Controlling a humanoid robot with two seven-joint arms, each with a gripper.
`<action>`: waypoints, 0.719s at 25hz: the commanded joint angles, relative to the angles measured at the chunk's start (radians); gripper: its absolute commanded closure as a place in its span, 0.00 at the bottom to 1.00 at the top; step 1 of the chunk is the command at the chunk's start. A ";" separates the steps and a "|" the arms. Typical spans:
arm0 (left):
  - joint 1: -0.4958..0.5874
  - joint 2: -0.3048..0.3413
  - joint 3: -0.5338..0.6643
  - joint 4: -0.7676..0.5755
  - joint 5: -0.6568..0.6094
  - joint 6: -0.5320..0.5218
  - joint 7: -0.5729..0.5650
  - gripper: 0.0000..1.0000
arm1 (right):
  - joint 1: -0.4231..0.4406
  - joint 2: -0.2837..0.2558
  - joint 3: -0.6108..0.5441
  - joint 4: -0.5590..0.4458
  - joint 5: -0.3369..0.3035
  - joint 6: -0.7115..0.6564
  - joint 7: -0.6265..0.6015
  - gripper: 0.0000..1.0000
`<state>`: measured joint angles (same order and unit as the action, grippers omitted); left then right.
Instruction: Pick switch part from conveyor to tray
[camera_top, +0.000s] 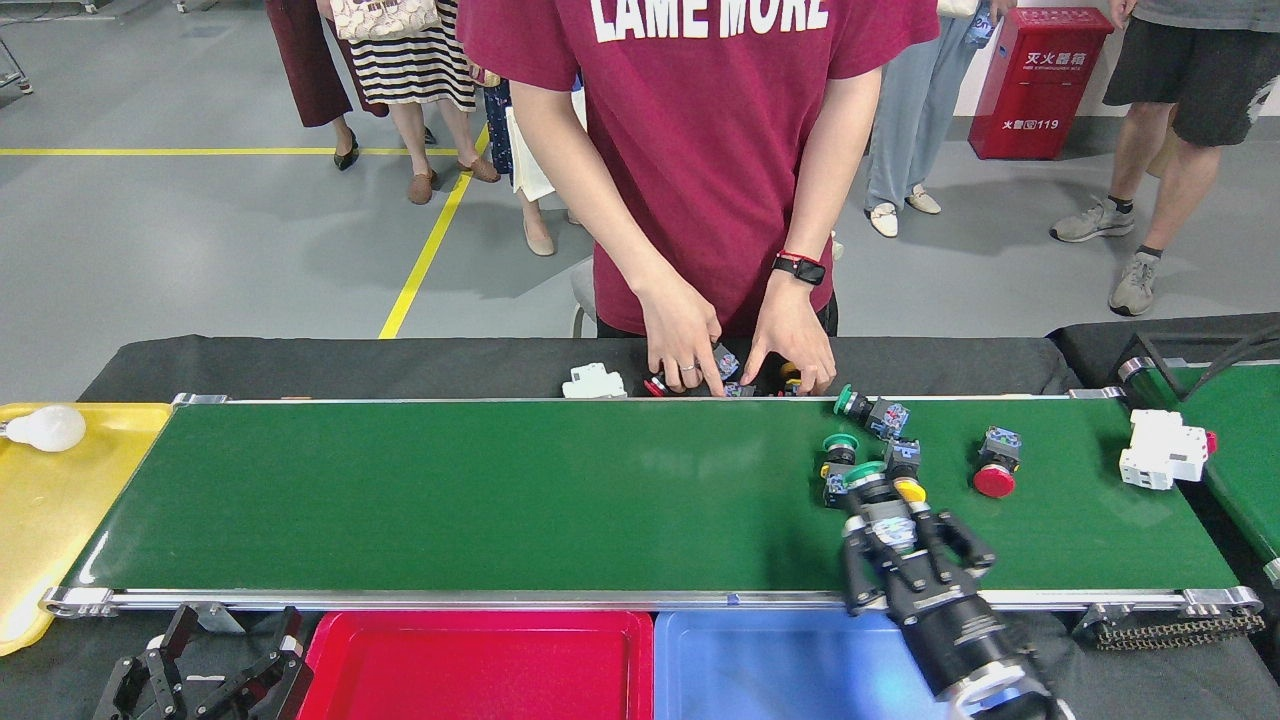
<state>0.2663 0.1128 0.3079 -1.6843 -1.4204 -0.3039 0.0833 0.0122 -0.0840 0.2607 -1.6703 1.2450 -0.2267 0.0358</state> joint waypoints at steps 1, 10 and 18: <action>-0.006 0.011 0.002 -0.009 0.001 -0.001 0.004 0.00 | -0.008 0.007 0.086 -0.017 0.002 -0.043 0.001 0.85; -0.027 0.004 -0.004 -0.017 -0.005 -0.001 -0.004 0.00 | 0.028 0.041 0.341 0.030 0.056 0.001 0.007 0.65; -0.027 0.001 -0.006 -0.017 -0.006 -0.003 -0.020 0.00 | 0.012 0.130 0.354 0.092 0.054 0.052 0.111 0.02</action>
<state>0.2456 0.1118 0.3009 -1.6879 -1.4235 -0.3021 0.0606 0.0387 0.0354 0.6185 -1.5612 1.3017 -0.1802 0.1401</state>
